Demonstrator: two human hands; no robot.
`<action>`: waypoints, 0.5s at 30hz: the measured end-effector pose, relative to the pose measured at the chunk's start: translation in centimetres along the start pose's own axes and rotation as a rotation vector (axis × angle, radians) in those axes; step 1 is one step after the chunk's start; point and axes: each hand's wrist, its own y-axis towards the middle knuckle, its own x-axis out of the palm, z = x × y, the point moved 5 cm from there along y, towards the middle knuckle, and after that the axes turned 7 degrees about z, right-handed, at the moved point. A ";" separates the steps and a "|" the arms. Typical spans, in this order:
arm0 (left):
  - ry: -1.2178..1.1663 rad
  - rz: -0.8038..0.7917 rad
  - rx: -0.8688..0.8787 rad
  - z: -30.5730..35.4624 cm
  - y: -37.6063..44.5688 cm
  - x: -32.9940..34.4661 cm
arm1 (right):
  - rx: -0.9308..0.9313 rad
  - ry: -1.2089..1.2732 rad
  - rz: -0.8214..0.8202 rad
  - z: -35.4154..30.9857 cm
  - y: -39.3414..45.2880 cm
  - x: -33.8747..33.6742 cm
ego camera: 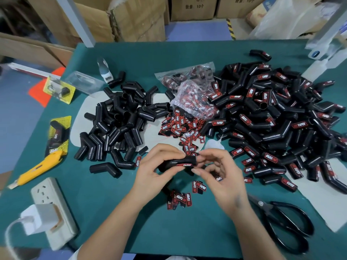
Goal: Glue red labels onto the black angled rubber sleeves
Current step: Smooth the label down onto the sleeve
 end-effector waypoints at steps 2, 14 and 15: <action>-0.002 0.014 -0.025 -0.4 0.2 -0.2 | 0.040 0.024 -0.008 0.7 0.4 0.8; -0.035 0.008 -0.317 -2.7 -0.7 0.7 | 0.221 0.147 0.013 3.0 0.7 2.2; -0.034 0.004 -0.327 -2.7 -0.7 0.8 | 0.231 0.155 0.015 3.0 0.7 2.2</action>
